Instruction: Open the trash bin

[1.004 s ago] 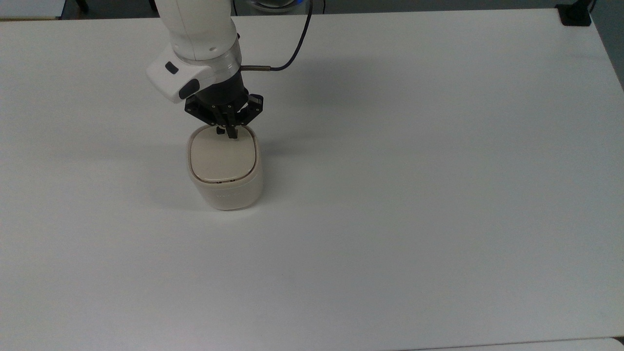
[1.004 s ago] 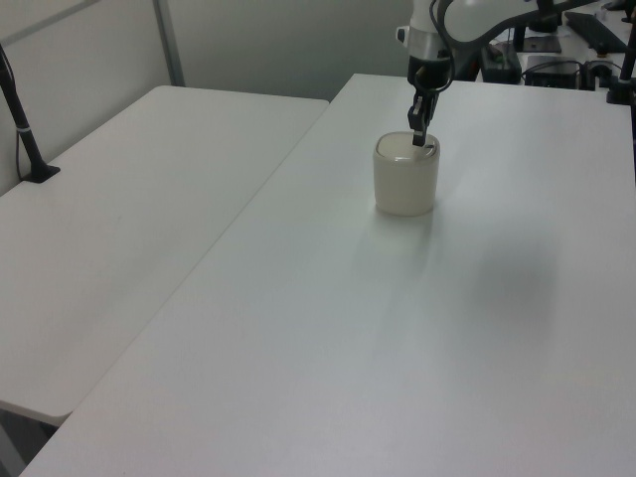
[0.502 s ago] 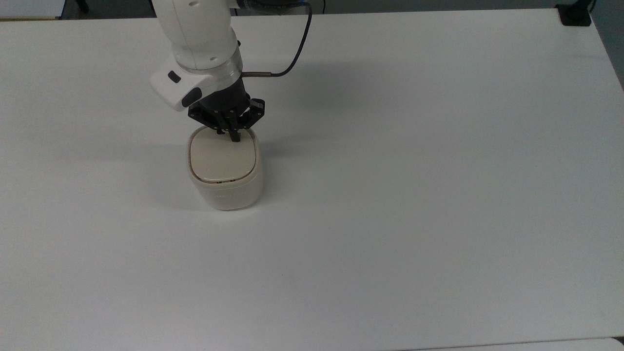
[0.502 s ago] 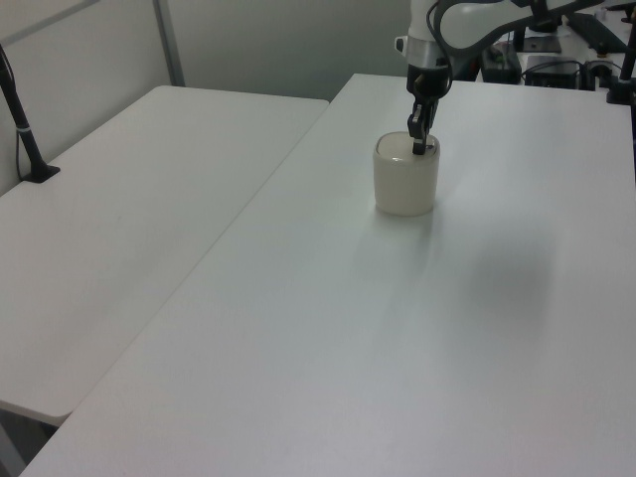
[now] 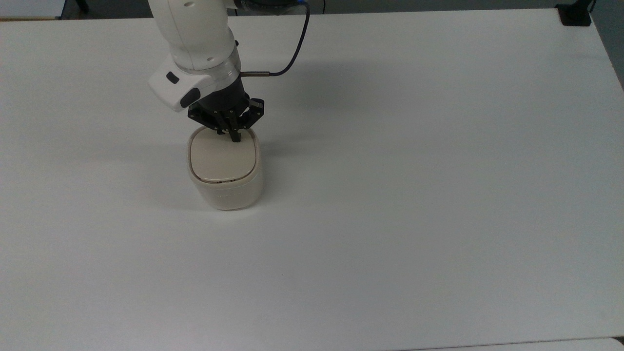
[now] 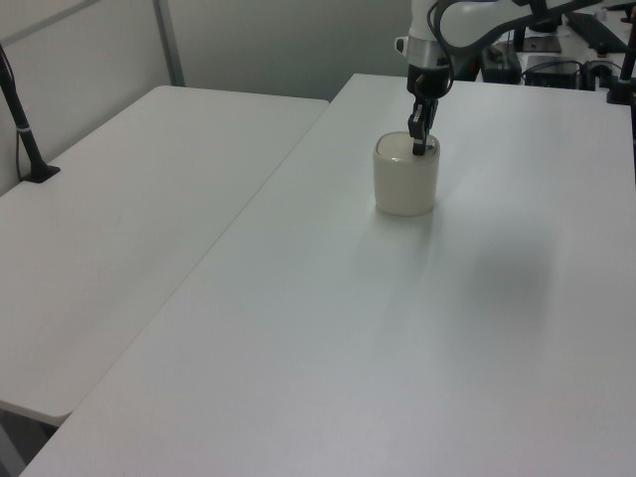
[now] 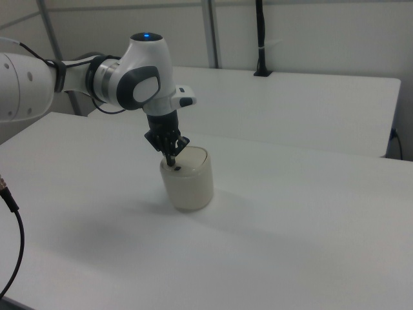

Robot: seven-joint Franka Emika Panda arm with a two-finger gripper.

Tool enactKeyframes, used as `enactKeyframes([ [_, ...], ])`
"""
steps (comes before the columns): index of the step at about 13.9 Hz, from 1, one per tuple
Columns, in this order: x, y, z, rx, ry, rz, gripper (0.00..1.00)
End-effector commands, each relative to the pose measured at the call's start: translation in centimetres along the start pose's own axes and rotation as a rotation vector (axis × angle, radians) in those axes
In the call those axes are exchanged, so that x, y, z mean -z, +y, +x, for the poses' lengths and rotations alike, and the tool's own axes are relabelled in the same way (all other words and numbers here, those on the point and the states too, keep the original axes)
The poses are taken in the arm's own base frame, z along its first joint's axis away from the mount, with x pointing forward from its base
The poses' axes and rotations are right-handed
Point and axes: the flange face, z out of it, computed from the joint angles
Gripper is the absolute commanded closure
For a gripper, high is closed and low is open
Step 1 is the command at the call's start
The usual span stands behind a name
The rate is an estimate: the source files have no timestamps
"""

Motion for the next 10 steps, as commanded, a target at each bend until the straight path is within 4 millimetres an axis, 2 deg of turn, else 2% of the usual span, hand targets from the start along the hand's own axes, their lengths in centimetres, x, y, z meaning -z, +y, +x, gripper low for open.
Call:
enactKeyframes([
  [1, -2.5, 0.0, -0.5, 0.012, -0.006, 0.026, 1.00],
  [3, -1.9, 0.0, -0.6, 0.012, -0.007, 0.029, 1.00],
  [7, 2.6, -0.7, -1.5, -0.008, -0.033, 0.035, 0.97],
  [9, 5.0, -0.7, -2.9, -0.007, -0.056, 0.010, 0.92],
  [10, 6.1, -0.7, -3.7, 0.005, -0.077, -0.008, 0.85],
])
